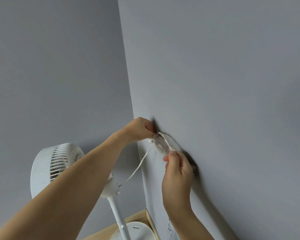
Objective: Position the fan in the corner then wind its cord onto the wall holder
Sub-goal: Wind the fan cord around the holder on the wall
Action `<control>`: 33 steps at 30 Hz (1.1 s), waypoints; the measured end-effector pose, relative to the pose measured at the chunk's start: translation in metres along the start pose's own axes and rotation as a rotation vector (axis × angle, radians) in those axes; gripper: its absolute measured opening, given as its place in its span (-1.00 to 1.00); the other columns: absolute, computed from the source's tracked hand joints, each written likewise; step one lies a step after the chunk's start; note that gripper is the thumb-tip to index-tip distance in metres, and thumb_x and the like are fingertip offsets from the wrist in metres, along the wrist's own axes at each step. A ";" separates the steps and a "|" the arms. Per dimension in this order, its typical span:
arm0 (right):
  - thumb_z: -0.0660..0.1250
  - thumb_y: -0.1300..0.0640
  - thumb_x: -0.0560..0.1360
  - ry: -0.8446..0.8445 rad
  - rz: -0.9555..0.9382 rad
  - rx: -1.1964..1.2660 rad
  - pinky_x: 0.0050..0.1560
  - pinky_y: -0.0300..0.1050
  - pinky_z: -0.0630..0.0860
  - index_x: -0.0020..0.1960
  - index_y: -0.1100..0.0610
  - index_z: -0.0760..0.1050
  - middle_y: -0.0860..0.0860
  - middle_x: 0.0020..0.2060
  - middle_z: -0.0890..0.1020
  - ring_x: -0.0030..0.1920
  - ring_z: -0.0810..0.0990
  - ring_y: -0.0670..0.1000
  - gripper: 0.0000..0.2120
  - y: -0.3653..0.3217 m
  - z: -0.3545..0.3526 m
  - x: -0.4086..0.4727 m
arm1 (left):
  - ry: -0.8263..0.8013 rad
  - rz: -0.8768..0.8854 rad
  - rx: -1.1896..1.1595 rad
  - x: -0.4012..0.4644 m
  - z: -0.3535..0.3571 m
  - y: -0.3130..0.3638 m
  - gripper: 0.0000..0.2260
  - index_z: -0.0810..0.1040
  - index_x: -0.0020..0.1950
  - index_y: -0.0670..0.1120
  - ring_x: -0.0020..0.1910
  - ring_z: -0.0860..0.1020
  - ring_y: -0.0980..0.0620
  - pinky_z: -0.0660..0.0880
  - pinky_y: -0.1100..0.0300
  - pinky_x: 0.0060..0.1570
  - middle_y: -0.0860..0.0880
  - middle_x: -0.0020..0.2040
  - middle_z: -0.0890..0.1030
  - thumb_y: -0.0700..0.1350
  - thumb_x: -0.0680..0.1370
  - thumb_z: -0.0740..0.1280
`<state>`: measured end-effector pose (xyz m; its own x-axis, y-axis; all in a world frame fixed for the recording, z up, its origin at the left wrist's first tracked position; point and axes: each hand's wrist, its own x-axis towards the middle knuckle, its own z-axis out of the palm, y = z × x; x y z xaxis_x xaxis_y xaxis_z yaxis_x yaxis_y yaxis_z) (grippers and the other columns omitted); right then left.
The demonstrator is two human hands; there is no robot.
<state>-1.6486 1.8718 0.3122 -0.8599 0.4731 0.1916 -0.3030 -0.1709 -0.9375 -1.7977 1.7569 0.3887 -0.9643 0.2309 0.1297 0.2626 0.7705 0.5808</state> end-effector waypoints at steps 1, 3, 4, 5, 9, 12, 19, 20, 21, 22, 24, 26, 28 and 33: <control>0.17 0.03 0.46 0.019 -0.002 0.007 -0.23 -0.04 0.32 -0.35 0.02 0.44 -0.15 -0.51 0.37 -0.34 0.31 0.00 -0.77 0.001 -0.003 -0.003 | 0.000 -0.005 -0.014 0.000 0.001 -0.001 -0.77 0.66 -0.11 -0.16 -0.15 0.57 -0.02 0.55 0.03 -0.03 -0.12 -0.14 0.68 -0.10 0.30 0.36; 0.18 0.07 0.46 0.048 0.015 0.019 -0.22 -0.06 0.33 -0.36 0.02 0.44 -0.15 -0.49 0.39 -0.33 0.33 0.00 -0.76 0.005 -0.008 -0.010 | -0.011 -0.010 -0.079 -0.002 0.004 -0.002 -0.78 0.66 -0.10 -0.20 -0.11 0.57 -0.02 0.49 0.12 -0.01 -0.13 -0.15 0.67 -0.10 0.36 0.38; 0.18 0.12 0.49 0.057 0.032 0.027 -0.23 -0.07 0.33 -0.36 0.04 0.43 -0.15 -0.48 0.38 -0.34 0.33 -0.01 -0.74 0.009 -0.011 -0.014 | -0.021 -0.011 -0.103 -0.003 0.006 -0.002 -0.82 0.67 -0.11 -0.20 -0.10 0.58 0.00 0.48 0.17 0.02 -0.12 -0.15 0.68 -0.10 0.42 0.41; 0.18 0.16 0.51 0.060 0.048 0.033 -0.24 -0.08 0.31 -0.37 0.07 0.41 -0.14 -0.48 0.37 -0.35 0.32 -0.02 -0.73 0.013 -0.013 -0.017 | -0.026 -0.007 -0.116 -0.004 0.008 -0.003 -0.83 0.68 -0.12 -0.20 -0.12 0.59 0.05 0.47 0.20 0.02 -0.08 -0.17 0.69 -0.10 0.47 0.42; 0.15 0.20 0.52 0.010 0.131 -0.033 -0.27 -0.05 0.30 -0.35 0.11 0.41 -0.08 -0.48 0.35 -0.37 0.30 -0.01 -0.73 0.036 -0.022 -0.022 | 0.019 0.007 -0.095 -0.006 0.014 -0.003 -0.74 0.65 -0.16 -0.25 -0.27 0.50 0.11 0.39 0.25 -0.17 0.13 -0.37 0.63 -0.04 0.52 0.42; 0.14 0.15 0.53 -0.091 0.209 -0.120 -0.19 -0.02 0.42 -0.25 0.07 0.51 -0.07 -0.43 0.49 -0.31 0.46 0.02 -0.75 0.053 -0.024 -0.015 | 0.037 0.007 -0.069 -0.008 0.018 -0.002 -0.72 0.63 -0.11 -0.27 -0.27 0.48 0.07 0.38 0.24 -0.22 0.11 -0.35 0.62 -0.03 0.52 0.43; 0.10 0.08 0.61 -0.150 -0.017 -0.354 -0.14 -0.05 0.48 -0.15 0.21 0.45 0.14 -0.20 0.61 -0.15 0.54 0.14 -0.72 0.055 -0.009 0.011 | 0.055 0.057 0.116 -0.008 0.022 -0.006 -0.69 0.58 -0.16 -0.07 -0.04 0.61 0.01 0.49 0.02 0.13 0.10 -0.20 0.67 0.18 0.40 0.41; 0.10 0.08 0.61 -0.151 -0.042 -0.383 -0.11 -0.04 0.50 -0.14 0.20 0.46 0.10 -0.23 0.61 -0.16 0.56 0.11 -0.72 0.055 -0.005 0.015 | 0.064 0.075 0.167 -0.008 0.022 -0.006 -0.69 0.57 -0.15 -0.06 -0.03 0.59 0.00 0.46 -0.02 0.17 0.09 -0.17 0.67 0.19 0.42 0.39; 0.10 0.09 0.62 -0.152 -0.055 -0.403 -0.09 -0.03 0.51 -0.14 0.19 0.48 0.06 -0.24 0.62 -0.17 0.57 0.07 -0.72 0.055 -0.001 0.019 | 0.072 0.094 0.220 -0.008 0.022 -0.006 -0.70 0.57 -0.14 -0.06 -0.01 0.57 -0.01 0.43 -0.03 0.19 0.07 -0.14 0.67 0.18 0.46 0.38; 0.10 0.10 0.62 -0.151 -0.056 -0.400 -0.08 -0.04 0.51 -0.14 0.18 0.49 0.02 -0.25 0.62 -0.17 0.58 0.04 -0.73 0.056 0.002 0.022 | 0.081 0.118 0.261 -0.009 0.022 -0.005 -0.71 0.56 -0.13 -0.07 0.00 0.56 -0.02 0.42 -0.04 0.19 0.06 -0.11 0.66 0.16 0.50 0.36; 0.09 0.14 0.62 -0.130 -0.013 -0.330 -0.10 -0.15 0.51 -0.11 0.17 0.50 -0.02 -0.22 0.64 -0.16 0.61 -0.04 -0.74 0.057 0.008 0.025 | 0.078 0.156 0.269 -0.009 0.023 -0.006 -0.71 0.55 -0.12 -0.07 -0.01 0.55 -0.03 0.43 -0.06 0.18 0.06 -0.10 0.66 0.16 0.52 0.34; 0.07 0.18 0.63 -0.090 0.071 -0.230 -0.11 -0.28 0.48 -0.06 0.16 0.51 -0.01 -0.17 0.65 -0.13 0.63 -0.10 -0.75 0.060 0.016 0.024 | 0.046 0.167 0.205 -0.008 0.021 -0.009 -0.64 0.55 -0.14 -0.05 -0.03 0.58 -0.01 0.47 -0.09 0.14 0.09 -0.13 0.67 0.25 0.44 0.30; 0.05 0.21 0.62 -0.040 0.140 -0.144 -0.06 -0.27 0.52 -0.05 0.15 0.51 0.04 -0.12 0.67 -0.10 0.65 -0.04 -0.74 0.063 0.024 0.025 | 0.025 0.163 0.154 -0.007 0.020 -0.012 -0.61 0.55 -0.15 -0.04 -0.05 0.60 0.01 0.48 -0.11 0.13 0.12 -0.17 0.67 0.29 0.37 0.26; 0.04 0.20 0.63 -0.019 0.262 -0.054 0.01 -0.15 0.54 -0.10 0.13 0.50 0.09 -0.08 0.68 -0.06 0.67 0.04 -0.72 0.072 0.035 0.032 | 0.003 0.160 0.122 -0.004 0.018 -0.014 -0.65 0.56 -0.16 -0.06 -0.06 0.60 0.00 0.50 -0.08 0.11 0.08 -0.17 0.68 0.22 0.37 0.31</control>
<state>-1.7121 1.8447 0.2607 -0.9138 0.4024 -0.0545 -0.0471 -0.2383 -0.9700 -1.7966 1.7562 0.3655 -0.9100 0.3546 0.2147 0.4144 0.7904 0.4511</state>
